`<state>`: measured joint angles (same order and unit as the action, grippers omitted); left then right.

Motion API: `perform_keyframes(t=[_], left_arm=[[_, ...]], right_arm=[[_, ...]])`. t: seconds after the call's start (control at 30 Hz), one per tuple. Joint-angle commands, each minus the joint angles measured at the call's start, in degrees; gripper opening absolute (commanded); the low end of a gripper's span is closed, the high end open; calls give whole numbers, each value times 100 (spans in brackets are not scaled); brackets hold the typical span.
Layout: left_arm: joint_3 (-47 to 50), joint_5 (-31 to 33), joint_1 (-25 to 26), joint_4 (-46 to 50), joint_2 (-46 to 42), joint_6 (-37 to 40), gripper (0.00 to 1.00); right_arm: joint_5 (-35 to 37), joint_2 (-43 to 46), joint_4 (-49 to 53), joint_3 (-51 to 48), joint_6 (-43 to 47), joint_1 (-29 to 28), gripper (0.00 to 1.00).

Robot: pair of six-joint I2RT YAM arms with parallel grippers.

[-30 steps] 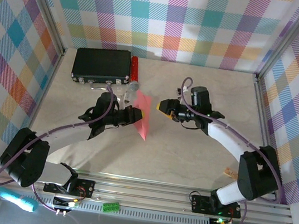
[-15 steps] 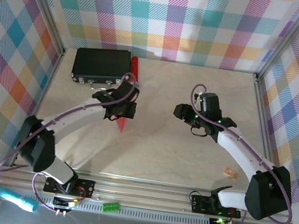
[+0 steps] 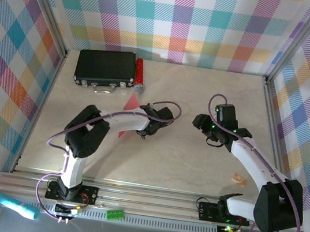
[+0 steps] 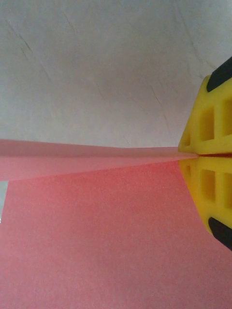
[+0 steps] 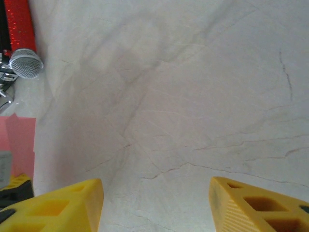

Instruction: Fold a paper plane with a square sheet of paper (pick it up from the middle)

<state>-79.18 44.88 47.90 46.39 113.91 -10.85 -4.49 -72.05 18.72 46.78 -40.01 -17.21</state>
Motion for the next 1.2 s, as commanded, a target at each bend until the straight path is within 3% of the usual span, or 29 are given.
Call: perform_keyframes(t=[0.0, 0.2, 0.43, 1.17], left_arm=[[-167, 589, 283, 149, 388, 92, 9], [-318, 561, 484, 19, 807, -17, 10], [-282, -137, 571, -97, 870, -149, 17], [479, -2649, 576, -465, -717, -1615, 37]], right_arm=[[-8, 134, 113, -100, -104, 104, 60], [-91, 95, 115, -168, -121, 201, 60], [-164, 19, 89, -198, -155, 251, 61], [-410, -292, -26, -144, -304, 271, 62]])
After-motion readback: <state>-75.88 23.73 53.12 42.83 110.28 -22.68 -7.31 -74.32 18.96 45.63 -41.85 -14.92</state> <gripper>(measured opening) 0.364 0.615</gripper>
